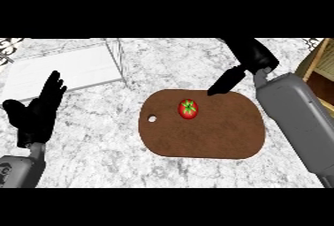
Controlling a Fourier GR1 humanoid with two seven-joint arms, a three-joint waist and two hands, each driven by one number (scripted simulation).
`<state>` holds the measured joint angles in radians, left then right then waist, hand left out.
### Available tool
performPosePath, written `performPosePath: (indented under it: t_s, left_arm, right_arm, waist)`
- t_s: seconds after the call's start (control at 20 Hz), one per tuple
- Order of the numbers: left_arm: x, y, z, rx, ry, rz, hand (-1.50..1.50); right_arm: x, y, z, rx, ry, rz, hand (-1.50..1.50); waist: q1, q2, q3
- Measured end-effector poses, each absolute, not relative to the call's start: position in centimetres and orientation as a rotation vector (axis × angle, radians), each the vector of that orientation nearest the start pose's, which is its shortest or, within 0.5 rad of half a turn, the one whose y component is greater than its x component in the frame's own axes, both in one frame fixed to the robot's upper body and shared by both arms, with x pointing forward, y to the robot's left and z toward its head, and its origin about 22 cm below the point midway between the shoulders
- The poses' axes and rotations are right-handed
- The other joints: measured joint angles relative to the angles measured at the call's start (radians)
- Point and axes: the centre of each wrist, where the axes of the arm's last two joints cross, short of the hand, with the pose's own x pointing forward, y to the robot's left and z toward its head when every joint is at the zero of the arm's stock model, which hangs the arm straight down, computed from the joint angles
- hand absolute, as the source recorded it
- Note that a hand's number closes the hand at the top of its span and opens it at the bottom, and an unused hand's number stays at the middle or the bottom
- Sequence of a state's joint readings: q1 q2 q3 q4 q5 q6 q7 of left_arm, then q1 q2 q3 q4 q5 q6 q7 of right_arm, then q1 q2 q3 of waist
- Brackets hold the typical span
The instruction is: Pick the tomato from the cutting board and place it in the basket
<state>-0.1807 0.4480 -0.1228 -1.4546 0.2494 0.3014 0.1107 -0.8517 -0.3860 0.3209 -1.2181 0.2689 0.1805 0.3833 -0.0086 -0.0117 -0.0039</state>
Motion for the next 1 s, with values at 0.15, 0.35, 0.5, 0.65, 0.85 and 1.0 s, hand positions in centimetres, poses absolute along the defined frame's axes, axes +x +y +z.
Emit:
performPosePath:
  t_s: [0.15,0.35,0.5,0.65,0.85,1.0]
  left_arm:
    - [28.6,29.7,4.7,0.299,-1.503,-0.018,0.0]
    - [28.7,29.5,4.9,0.297,-1.506,-0.015,0.0]
    - [28.4,29.3,5.2,0.292,-1.508,-0.024,0.0]
    - [28.8,29.4,5.0,0.29,-1.512,-0.024,0.0]
    - [28.6,29.0,4.3,0.279,-1.513,-0.02,0.0]
    - [28.5,29.1,4.4,0.279,-1.517,-0.022,0.0]
  right_arm:
    - [38.7,-17.2,19.9,-0.456,-1.356,1.14,-1.5]
    - [37.8,-17.8,21.8,-0.406,-1.256,1.215,-1.5]
    - [37.4,-18.6,22.1,-0.377,-1.225,1.219,-1.5]
    - [36.9,-18.8,21.8,-0.354,-1.234,1.188,-1.5]
    - [36.0,-18.7,20.3,-0.325,-1.275,1.133,-1.5]
    - [35.8,-18.2,18.3,-0.31,-1.286,1.107,-1.5]
  waist:
    - [-0.005,0.001,0.001]
    - [-0.003,0.004,0.003]
    - [0.003,0.007,0.003]
    - [0.005,0.009,0.004]
    - [0.007,0.01,0.004]
    - [0.01,0.011,0.004]
